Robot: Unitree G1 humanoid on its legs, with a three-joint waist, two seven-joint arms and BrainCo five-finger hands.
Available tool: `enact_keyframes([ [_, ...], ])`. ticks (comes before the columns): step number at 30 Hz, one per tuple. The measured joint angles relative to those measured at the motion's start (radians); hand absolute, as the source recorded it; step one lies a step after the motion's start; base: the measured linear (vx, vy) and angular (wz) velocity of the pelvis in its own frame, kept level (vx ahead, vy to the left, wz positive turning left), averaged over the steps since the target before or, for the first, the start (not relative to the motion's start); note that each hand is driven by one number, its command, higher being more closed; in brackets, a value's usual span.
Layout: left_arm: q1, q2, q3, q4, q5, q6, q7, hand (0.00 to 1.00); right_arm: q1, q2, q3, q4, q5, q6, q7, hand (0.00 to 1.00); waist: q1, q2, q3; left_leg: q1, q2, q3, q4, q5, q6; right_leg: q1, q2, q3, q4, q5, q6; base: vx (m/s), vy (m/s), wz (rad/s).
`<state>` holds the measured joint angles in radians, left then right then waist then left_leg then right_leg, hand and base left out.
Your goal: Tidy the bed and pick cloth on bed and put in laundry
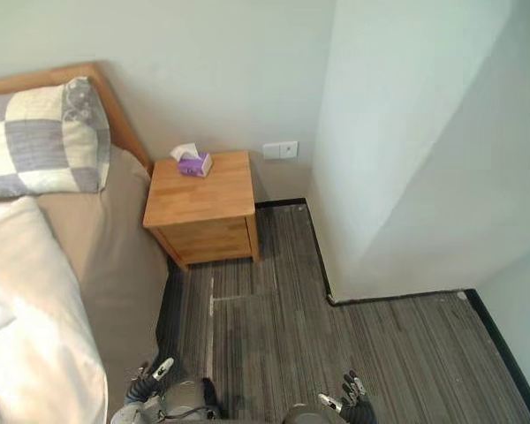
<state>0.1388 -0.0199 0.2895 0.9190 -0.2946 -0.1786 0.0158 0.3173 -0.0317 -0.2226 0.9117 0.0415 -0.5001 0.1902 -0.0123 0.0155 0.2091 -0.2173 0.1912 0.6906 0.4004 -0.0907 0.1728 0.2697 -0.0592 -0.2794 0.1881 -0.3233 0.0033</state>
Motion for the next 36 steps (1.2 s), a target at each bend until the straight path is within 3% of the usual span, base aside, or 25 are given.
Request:
enact_keyframes([
  [2,-0.006,0.017,0.033,-0.008,-0.004,0.003,-0.011,0.0,-0.007,0.049,0.0,0.018,-0.027,-0.002,0.001,0.0,-0.001,-0.066,-0.031,0.009,-0.055,0.097,-0.041,0.002,0.005,0.008,-0.059,-0.069,-0.001,0.018,0.047,0.79,0.187,1.06],
  [3,-0.009,0.013,0.081,-0.016,-0.012,0.019,-0.009,0.0,-0.015,0.072,0.0,0.018,-0.028,-0.01,-0.006,0.0,-0.001,-0.089,-0.034,0.033,-0.058,0.286,-0.028,-0.03,0.054,0.044,-0.065,-0.131,-0.017,0.067,0.089,0.64,0.178,1.17],
  [5,-0.004,0.007,0.103,-0.013,-0.013,0.04,-0.008,0.0,-0.027,0.08,-0.001,0.028,-0.04,-0.01,-0.022,0.0,-0.001,-0.086,-0.036,0.107,-0.064,0.421,-0.031,-0.115,0.103,0.098,-0.051,-0.171,0.011,0.123,0.117,0.49,0.176,1.1],
  [6,0.0,0.005,0.101,-0.012,-0.021,0.049,-0.007,0.0,-0.027,0.073,0.0,0.035,-0.059,-0.011,-0.031,0.0,0.001,-0.084,-0.037,0.141,-0.078,0.407,-0.055,-0.157,0.092,0.113,-0.047,-0.172,0.044,0.14,0.118,0.66,0.191,1.08],
  [7,0.007,0.019,0.078,-0.005,-0.034,0.068,-0.006,0.0,-0.034,0.066,0.002,0.052,-0.087,-0.017,-0.048,0.0,0.002,-0.084,-0.049,0.166,-0.108,0.342,-0.094,-0.194,0.035,0.122,-0.046,-0.174,0.108,0.135,0.116,0.59,0.069,1.15],
  [8,0.0,0.046,0.035,0.009,-0.038,0.086,-0.003,0.0,-0.057,0.063,0.0,0.075,-0.107,-0.015,-0.068,0.0,0.0,-0.106,-0.061,0.184,-0.13,0.284,-0.103,-0.215,0.025,0.09,-0.075,-0.175,0.246,0.119,0.134,0.55,0.012,1.14],
  [9,-0.003,0.053,0.008,0.015,-0.038,0.093,-0.002,0.0,-0.072,0.055,-0.003,0.087,-0.11,-0.015,-0.079,0.0,0.0,-0.099,-0.059,0.195,-0.138,0.25,-0.103,-0.222,0.011,0.056,-0.1,-0.172,0.371,0.112,0.124,0.43,-0.055,1.22],
  [11,-0.003,0.06,-0.058,0.046,-0.039,0.101,-0.005,0.0,-0.087,0.026,-0.034,0.08,-0.11,-0.018,-0.093,0.0,-0.026,-0.06,-0.038,0.271,-0.174,0.122,-0.14,-0.222,-0.009,-0.076,-0.178,-0.142,0.753,0.109,0.109,0.43,-0.04,1.49],
  [13,-0.002,0.058,-0.083,0.085,-0.044,0.104,-0.011,0.0,-0.081,-0.009,-0.041,0.08,-0.107,-0.018,-0.096,0.0,-0.045,-0.031,-0.03,0.343,-0.198,0.017,-0.195,-0.206,-0.031,-0.171,-0.242,-0.134,0.871,0.095,0.09,0.39,-0.057,1.84],
  [14,0.001,0.059,-0.086,0.093,-0.047,0.105,-0.012,0.0,-0.078,-0.024,-0.041,0.081,-0.104,-0.018,-0.094,0.0,-0.049,-0.018,-0.033,0.376,-0.205,-0.053,-0.225,-0.195,-0.045,-0.237,-0.272,-0.109,0.87,0.085,0.081,0.35,-0.096,1.86],
  [16,-0.003,0.069,-0.094,0.095,-0.048,0.11,-0.022,0.0,-0.086,-0.043,-0.045,0.081,-0.101,-0.016,-0.091,0.0,-0.052,-0.018,-0.033,0.411,-0.204,-0.174,-0.257,-0.162,-0.068,-0.323,-0.3,-0.078,0.808,0.061,0.085,0.33,-0.215,2.11],
  [18,-0.004,0.075,-0.09,0.094,-0.035,0.116,-0.031,0.0,-0.113,-0.069,-0.044,0.077,-0.053,0.02,-0.017,0.0,-0.049,-0.025,-0.029,0.412,-0.185,-0.32,-0.258,-0.145,-0.091,-0.371,-0.285,-0.032,0.661,0.058,0.082,0.29,-0.349,2.22],
  [19,-0.008,0.083,-0.084,0.093,-0.02,0.121,-0.034,0.0,-0.134,-0.065,-0.041,0.059,-0.008,0.071,0.025,0.0,-0.044,-0.041,-0.021,0.408,-0.176,-0.391,-0.255,-0.139,-0.115,-0.378,-0.254,0.017,0.514,0.069,0.091,0.24,-0.508,2.08],
  [20,-0.007,0.11,-0.073,0.08,0.001,0.116,-0.035,0.0,-0.146,-0.049,-0.041,0.038,0.052,0.115,0.051,0.0,-0.02,-0.108,-0.031,0.377,-0.196,-0.458,-0.24,-0.137,-0.157,-0.346,-0.223,0.11,0.251,0.128,0.126,0.19,-0.425,1.94],
  [22,-0.03,0.091,-0.072,0.078,0.022,0.105,-0.033,0.0,-0.173,-0.058,-0.042,0.039,0.117,0.157,0.051,0.0,0.018,-0.081,-0.031,0.351,-0.151,-0.48,-0.242,-0.12,-0.185,-0.31,-0.196,0.064,0.221,0.135,0.108,0.12,-0.315,1.36],
  [23,-0.03,0.066,-0.07,0.074,0.055,0.094,-0.033,0.0,-0.176,-0.057,-0.031,0.015,0.145,0.16,0.051,0.0,0.018,-0.06,-0.027,0.328,-0.135,-0.49,-0.249,-0.103,-0.182,-0.308,-0.172,0.088,0.239,0.14,0.106,0.18,-0.335,1.64],
  [24,-0.028,0.046,-0.041,0.068,0.086,0.066,-0.029,0.0,-0.195,-0.041,0.027,0.034,0.184,0.174,0.04,0.0,0.025,-0.056,-0.031,0.346,-0.131,-0.563,-0.306,-0.062,-0.204,-0.303,-0.145,0.14,0.268,0.12,0.073,0.15,-0.224,1.48],
  [27,-0.027,0.027,-0.041,0.064,0.113,0.05,-0.01,0.0,-0.225,-0.011,0.101,0.05,0.189,0.182,0.029,0.0,0.032,-0.034,-0.041,0.357,-0.117,-0.594,-0.366,-0.023,-0.214,-0.27,-0.121,0.14,0.218,0.117,0.067,0.09,-0.142,0.62],
  [30,-0.027,0.027,-0.041,0.064,0.115,0.042,-0.009,0.0,-0.24,0.035,0.147,0.064,0.184,0.209,0.019,0.0,0.032,-0.031,-0.042,0.36,-0.118,-0.588,-0.363,-0.016,-0.218,-0.225,-0.118,0.124,0.149,0.116,0.068,0.02,-0.031,0.06],
  [36,-0.015,0.034,-0.009,0.035,0.12,0.0,-0.012,0.0,-0.238,0.062,0.167,0.062,0.183,0.258,-0.009,0.0,0.029,-0.073,-0.038,0.267,-0.135,-0.472,-0.208,-0.017,-0.209,-0.106,-0.183,-0.011,0.027,0.113,0.087,-0.05,0.016,0.51],
])
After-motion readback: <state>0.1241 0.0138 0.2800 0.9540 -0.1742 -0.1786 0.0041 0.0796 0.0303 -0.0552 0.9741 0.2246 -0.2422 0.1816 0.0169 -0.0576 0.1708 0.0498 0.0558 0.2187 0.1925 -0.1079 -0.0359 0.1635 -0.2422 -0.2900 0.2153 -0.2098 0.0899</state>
